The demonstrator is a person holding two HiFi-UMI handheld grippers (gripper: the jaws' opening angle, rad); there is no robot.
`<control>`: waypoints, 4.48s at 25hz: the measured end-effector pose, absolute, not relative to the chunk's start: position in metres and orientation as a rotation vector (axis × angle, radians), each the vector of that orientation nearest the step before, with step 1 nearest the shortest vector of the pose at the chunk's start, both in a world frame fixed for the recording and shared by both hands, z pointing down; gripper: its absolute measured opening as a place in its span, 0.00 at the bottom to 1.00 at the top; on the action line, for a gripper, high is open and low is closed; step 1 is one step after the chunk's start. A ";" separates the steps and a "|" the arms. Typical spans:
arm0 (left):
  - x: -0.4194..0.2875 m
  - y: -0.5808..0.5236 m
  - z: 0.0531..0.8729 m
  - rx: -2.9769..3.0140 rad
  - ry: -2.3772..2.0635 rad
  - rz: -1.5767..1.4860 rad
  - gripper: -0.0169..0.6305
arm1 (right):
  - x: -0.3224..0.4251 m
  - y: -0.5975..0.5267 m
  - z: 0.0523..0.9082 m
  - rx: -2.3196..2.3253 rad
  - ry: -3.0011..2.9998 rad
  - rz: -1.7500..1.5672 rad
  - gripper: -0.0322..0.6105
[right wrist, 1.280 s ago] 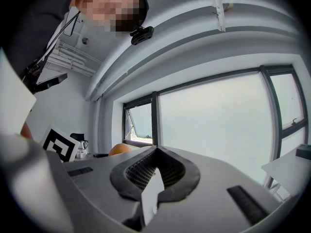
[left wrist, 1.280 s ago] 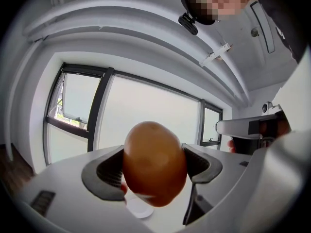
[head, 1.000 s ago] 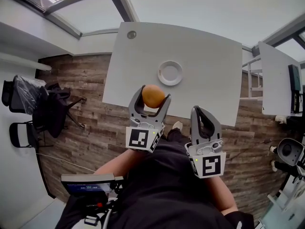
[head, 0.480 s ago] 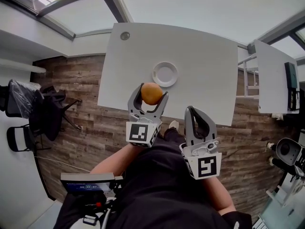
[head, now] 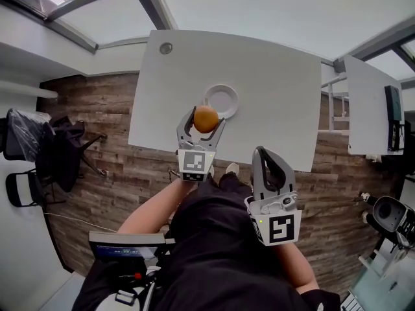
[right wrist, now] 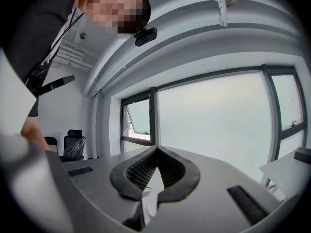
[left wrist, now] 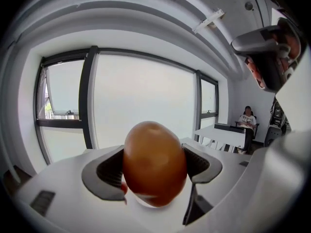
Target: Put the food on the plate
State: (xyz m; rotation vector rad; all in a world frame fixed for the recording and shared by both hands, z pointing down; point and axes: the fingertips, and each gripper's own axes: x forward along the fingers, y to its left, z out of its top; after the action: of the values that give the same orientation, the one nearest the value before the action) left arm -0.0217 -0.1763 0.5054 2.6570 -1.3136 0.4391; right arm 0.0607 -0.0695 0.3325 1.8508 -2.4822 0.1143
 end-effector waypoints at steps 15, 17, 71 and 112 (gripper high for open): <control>-0.009 -0.183 0.572 2.595 -1.139 0.607 0.56 | 0.064 -0.067 0.338 1.884 -2.449 0.138 0.05; -0.008 -0.181 0.577 2.598 -1.120 0.627 0.56 | 0.064 -0.065 0.338 1.887 -2.445 0.134 0.05; -0.006 -0.224 0.688 2.411 -0.991 0.925 0.56 | 0.094 -0.082 0.339 1.973 -2.342 0.085 0.05; 0.023 -0.236 0.740 2.341 -0.872 0.919 0.56 | 0.103 -0.061 0.375 2.017 -2.215 0.170 0.05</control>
State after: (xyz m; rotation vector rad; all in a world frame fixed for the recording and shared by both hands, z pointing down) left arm 0.0230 -0.2360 0.7401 2.3408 -0.8722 0.9193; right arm 0.1029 -0.0606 0.3755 2.0172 -2.2146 0.1700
